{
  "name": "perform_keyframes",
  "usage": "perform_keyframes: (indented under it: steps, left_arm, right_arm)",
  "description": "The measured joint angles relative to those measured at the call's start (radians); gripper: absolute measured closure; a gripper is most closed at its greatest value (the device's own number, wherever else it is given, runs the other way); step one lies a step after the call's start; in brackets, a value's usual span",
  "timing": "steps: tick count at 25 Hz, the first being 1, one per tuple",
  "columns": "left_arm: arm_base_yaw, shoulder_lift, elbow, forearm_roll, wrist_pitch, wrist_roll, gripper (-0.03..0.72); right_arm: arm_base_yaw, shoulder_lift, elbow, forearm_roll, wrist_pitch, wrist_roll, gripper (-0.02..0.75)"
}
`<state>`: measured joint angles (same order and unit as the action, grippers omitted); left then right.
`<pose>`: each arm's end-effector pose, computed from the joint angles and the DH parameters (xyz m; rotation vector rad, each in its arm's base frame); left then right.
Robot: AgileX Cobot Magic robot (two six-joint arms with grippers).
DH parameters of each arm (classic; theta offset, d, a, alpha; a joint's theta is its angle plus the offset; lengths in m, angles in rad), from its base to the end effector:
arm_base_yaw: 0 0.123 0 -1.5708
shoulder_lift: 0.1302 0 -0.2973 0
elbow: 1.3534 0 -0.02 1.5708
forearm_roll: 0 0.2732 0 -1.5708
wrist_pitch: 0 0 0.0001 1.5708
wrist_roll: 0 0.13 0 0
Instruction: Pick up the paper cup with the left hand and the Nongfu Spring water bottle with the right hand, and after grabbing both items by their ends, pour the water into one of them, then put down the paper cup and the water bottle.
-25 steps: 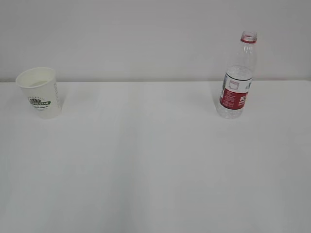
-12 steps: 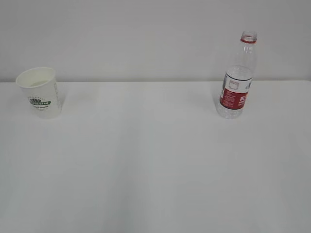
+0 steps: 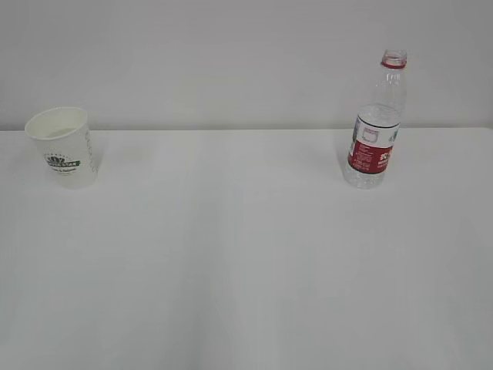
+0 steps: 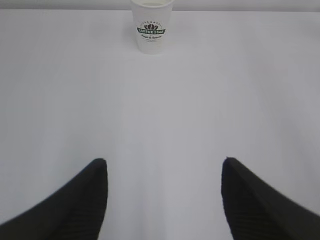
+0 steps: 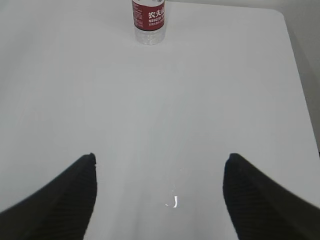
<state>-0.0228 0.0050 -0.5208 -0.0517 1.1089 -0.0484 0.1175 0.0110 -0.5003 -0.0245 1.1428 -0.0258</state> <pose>0.0325 -0.0068 0.2715 -0.0222 2.0772 -0.1057 0.0335 0.0010 0.2607 -0.1508 2.1316 0.0240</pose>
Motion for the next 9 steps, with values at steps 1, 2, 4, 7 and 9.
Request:
perform_keyframes:
  steps: [1,2,4,7,9]
  left_arm:
    - [0.0,0.0,0.0,0.0,0.0,0.0,0.172]
    - [0.0,0.0,0.0,0.0,0.0,0.0,0.172]
    - [0.0,0.0,0.0,0.0,0.0,0.0,0.172]
    - [0.0,0.0,0.0,0.0,0.0,0.0,0.172]
    - [0.0,0.0,0.0,0.0,0.0,0.0,0.172]
  right_arm:
    - [0.0,0.0,0.0,0.0,0.0,0.0,0.148]
    - [0.0,0.0,0.0,0.0,0.0,0.0,0.148]
    - [0.0,0.0,0.0,0.0,0.0,0.0,0.148]
    - [0.0,0.0,0.0,0.0,0.0,0.0,0.148]
    - [0.0,0.0,0.0,0.0,0.0,0.0,0.148]
